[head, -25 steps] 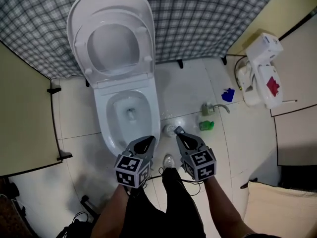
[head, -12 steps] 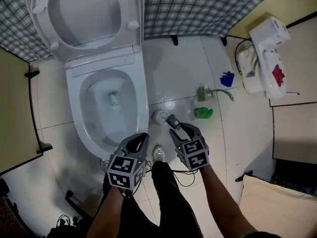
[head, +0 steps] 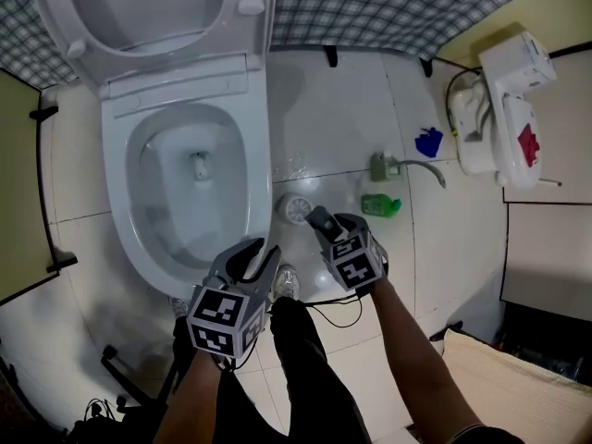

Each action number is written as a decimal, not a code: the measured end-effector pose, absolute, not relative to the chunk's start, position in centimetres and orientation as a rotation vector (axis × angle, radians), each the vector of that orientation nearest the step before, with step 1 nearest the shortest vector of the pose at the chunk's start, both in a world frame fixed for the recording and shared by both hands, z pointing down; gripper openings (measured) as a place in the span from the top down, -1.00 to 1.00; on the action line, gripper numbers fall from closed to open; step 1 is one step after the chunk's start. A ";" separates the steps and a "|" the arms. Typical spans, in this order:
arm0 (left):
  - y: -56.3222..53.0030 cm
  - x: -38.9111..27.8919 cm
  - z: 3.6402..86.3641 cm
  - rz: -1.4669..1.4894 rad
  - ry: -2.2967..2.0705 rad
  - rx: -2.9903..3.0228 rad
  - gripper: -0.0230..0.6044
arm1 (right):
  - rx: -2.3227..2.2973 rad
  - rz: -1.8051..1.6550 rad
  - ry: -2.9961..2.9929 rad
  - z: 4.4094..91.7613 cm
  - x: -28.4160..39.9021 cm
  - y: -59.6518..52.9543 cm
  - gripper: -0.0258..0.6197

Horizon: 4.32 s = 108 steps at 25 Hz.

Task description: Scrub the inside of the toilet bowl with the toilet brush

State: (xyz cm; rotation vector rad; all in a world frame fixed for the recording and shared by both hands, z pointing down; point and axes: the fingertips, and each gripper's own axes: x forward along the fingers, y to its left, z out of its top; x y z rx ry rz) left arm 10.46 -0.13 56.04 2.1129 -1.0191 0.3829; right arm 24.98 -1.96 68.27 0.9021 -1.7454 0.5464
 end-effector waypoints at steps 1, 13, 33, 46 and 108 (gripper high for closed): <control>-0.1 10.4 56.2 0.383 -1.020 2.106 0.56 | 0.885 0.552 -1.734 68.8 25.0 -2.0 0.28; -0.2 10.1 57.3 0.375 -1.029 2.085 0.56 | 0.749 0.592 -1.624 73.8 24.5 -2.0 0.26; -0.4 7.7 55.6 0.379 -1.038 2.077 0.81 | 0.836 0.577 -1.625 66.9 26.7 -2.0 0.34; -1.9 2.7 46.5 0.343 -1.128 2.077 0.90 | 1.184 0.462 -1.901 43.6 25.3 -4.5 0.35; -0.2 -8.5 54.7 0.315 -1.225 1.900 0.90 | 1.043 0.696 -2.027 59.9 1.6 -6.7 0.35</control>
